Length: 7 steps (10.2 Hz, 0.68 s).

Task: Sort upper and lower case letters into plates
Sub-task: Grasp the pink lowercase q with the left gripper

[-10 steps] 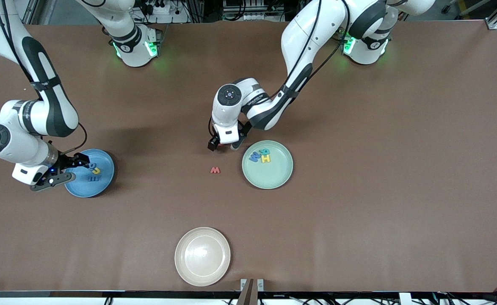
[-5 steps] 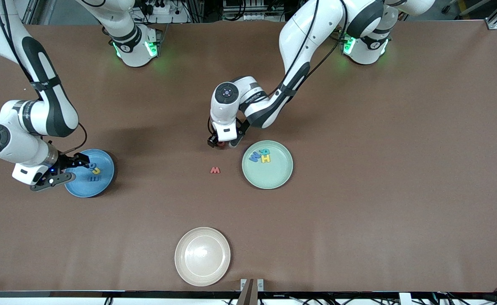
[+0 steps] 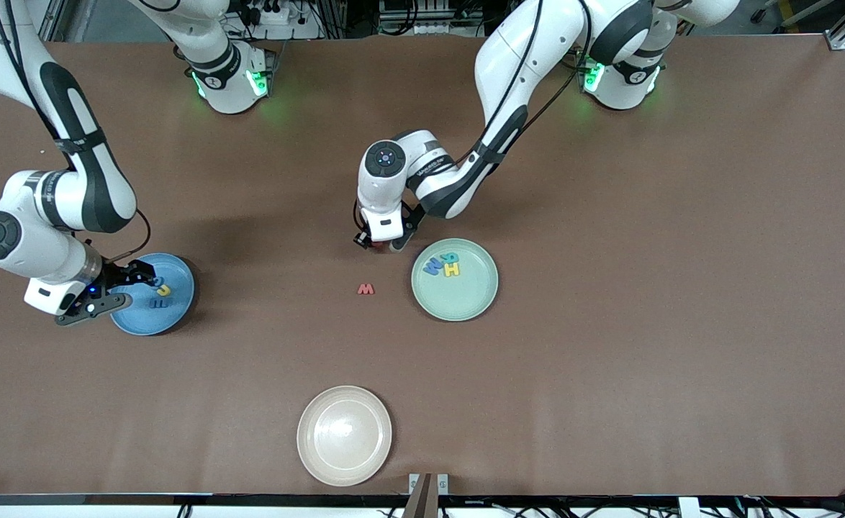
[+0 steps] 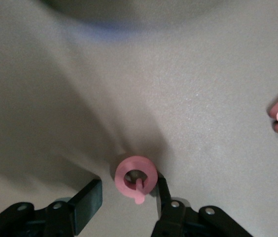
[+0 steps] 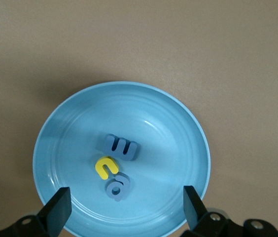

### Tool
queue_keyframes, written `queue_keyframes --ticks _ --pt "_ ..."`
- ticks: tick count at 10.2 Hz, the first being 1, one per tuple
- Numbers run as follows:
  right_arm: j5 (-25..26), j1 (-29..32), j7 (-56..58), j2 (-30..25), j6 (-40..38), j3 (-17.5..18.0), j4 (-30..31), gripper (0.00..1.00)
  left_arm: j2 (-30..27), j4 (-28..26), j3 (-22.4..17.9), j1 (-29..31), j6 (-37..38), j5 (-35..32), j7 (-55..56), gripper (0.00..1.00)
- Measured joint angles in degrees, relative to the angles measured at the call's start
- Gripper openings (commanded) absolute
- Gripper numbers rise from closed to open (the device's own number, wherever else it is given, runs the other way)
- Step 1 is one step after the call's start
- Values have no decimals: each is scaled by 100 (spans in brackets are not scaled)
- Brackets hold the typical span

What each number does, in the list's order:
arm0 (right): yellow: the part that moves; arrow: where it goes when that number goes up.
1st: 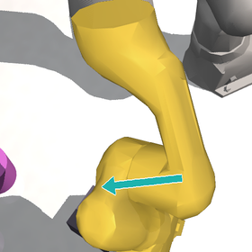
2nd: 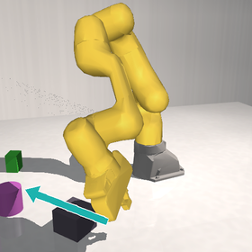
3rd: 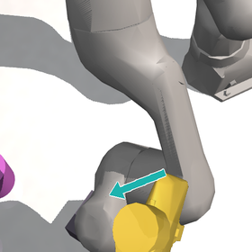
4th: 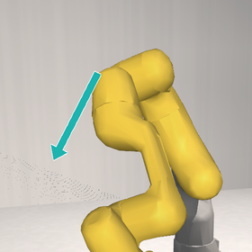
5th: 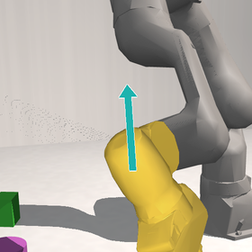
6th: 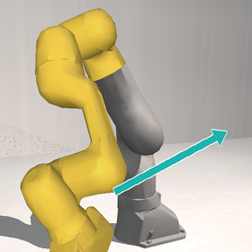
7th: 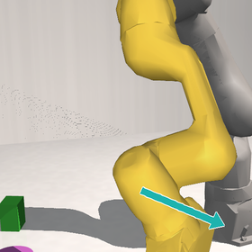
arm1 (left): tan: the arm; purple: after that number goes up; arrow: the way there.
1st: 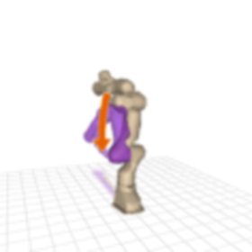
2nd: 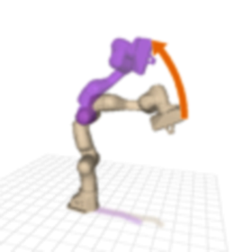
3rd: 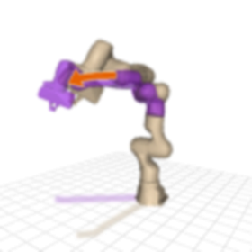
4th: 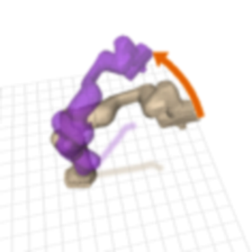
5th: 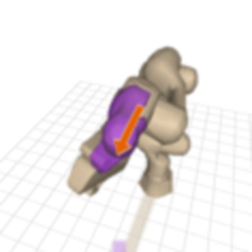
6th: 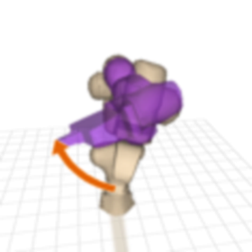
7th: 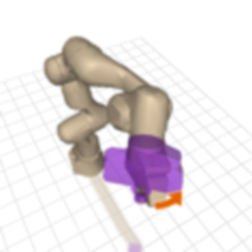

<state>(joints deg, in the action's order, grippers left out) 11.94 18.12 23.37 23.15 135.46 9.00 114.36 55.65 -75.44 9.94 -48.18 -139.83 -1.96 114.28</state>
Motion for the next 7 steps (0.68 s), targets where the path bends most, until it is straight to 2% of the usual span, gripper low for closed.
queue_keyframes --ticks 2,6,7 --pt "-1 -52 0 0 0 21 -34 100 0 15 -59 3 9 0 0 53" --pt "-226 -170 -4 0 0 154 -59 100 -1 31 -75 4 22 0 -1 28" --pt "-286 -177 -4 0 0 173 -68 100 -4 45 -84 4 28 0 -6 27"
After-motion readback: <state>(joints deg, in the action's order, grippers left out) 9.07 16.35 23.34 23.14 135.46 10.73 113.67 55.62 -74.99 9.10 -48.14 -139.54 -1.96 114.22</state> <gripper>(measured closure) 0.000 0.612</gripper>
